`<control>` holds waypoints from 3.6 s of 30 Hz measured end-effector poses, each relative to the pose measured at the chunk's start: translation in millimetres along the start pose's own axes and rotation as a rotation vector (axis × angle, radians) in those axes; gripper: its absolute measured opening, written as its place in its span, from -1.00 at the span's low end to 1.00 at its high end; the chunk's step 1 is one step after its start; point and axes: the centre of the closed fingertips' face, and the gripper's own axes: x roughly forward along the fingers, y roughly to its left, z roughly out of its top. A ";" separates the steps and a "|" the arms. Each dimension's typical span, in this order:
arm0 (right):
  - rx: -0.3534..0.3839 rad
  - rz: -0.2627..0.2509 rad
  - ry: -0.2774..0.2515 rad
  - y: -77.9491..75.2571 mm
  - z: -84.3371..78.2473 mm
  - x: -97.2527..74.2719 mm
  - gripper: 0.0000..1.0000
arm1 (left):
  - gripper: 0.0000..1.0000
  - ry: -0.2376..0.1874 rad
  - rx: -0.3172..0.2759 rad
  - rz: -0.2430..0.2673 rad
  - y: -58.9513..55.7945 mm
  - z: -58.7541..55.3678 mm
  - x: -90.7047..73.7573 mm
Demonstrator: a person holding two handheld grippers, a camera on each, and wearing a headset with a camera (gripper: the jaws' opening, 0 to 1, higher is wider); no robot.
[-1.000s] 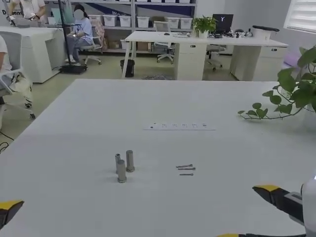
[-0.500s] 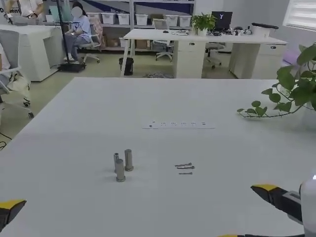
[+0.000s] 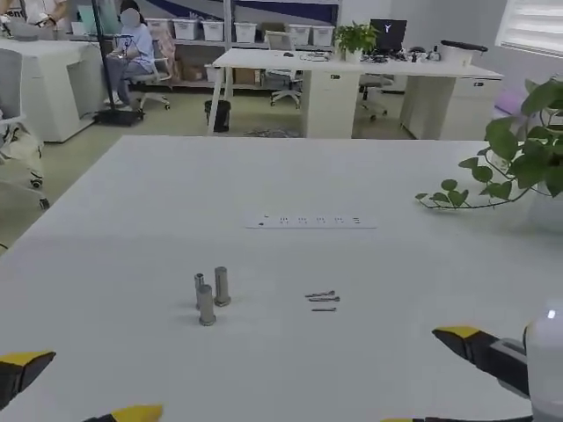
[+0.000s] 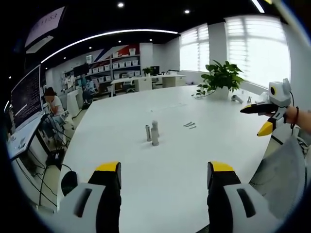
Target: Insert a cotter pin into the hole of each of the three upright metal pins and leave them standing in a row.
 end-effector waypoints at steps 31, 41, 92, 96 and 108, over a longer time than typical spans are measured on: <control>0.045 0.031 -0.019 -8.4 5.2 20.4 0.85 | -0.24 -0.070 0.014 0.032 56.6 21.6 90.5; 0.061 0.031 -0.013 -13.5 3.4 22.5 0.85 | -0.31 -0.067 0.036 0.013 65.8 27.3 121.8; 0.102 -0.068 0.046 -38.9 -12.8 32.0 0.80 | -0.59 0.031 0.185 -0.234 60.8 5.2 247.4; 0.107 -0.064 0.051 -37.4 -14.8 34.0 0.79 | -0.66 0.029 0.200 -0.276 57.6 4.8 248.6; 0.105 -0.058 0.070 -36.2 -18.4 38.1 0.78 | -0.84 0.025 0.243 -0.327 51.0 4.4 253.1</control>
